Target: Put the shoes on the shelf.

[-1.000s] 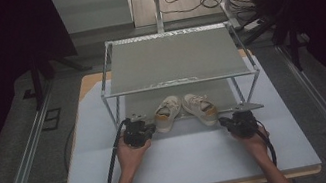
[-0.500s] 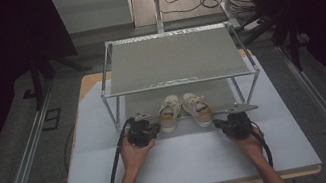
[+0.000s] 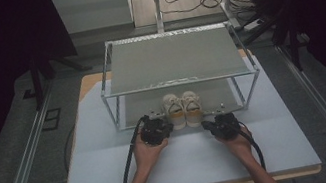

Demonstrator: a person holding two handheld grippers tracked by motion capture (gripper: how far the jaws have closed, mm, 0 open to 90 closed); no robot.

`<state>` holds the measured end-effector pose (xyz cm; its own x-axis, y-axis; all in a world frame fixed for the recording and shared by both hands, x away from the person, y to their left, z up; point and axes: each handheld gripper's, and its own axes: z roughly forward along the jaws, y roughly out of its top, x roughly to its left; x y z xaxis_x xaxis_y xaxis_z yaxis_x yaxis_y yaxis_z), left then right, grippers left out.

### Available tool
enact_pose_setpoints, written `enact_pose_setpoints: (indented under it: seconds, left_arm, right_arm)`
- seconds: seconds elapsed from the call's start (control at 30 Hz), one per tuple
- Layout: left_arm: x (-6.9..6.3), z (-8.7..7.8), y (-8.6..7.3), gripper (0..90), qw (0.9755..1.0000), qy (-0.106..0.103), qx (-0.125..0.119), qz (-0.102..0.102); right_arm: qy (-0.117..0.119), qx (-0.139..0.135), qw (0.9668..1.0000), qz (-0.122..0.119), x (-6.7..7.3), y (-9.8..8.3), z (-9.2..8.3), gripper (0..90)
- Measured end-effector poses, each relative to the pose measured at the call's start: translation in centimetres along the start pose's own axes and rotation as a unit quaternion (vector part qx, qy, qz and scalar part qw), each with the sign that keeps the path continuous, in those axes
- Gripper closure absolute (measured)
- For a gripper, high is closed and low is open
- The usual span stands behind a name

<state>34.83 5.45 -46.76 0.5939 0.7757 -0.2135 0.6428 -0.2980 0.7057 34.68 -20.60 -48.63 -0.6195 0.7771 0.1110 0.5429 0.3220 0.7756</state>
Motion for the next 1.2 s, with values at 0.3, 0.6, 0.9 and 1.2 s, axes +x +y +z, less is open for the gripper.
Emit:
enact_pose_setpoints:
  seconds: [0.3,0.6,0.9,1.2]
  left_arm:
    - [-0.6,0.1,0.2,87.3,1.0000,-0.008,-0.004,0.004]
    - [-0.6,0.2,0.3,88.8,1.0000,-0.007,-0.002,0.004]
    - [-0.2,0.7,0.9,89.0,1.0000,0.001,0.003,0.006]
    - [0.6,1.6,1.9,89.1,1.0000,0.007,0.006,-0.003]
  right_arm:
    - [0.012,-0.006,0.9999,0.002,0.4,-0.1,-0.1,87.5]
    - [0.017,-0.007,0.9998,0.001,0.5,0.0,-0.1,87.4]
    - [0.021,-0.007,0.9998,0.003,0.5,0.0,-0.1,87.3]
    - [0.027,-0.009,0.9996,0.000,0.7,0.0,0.0,87.4]
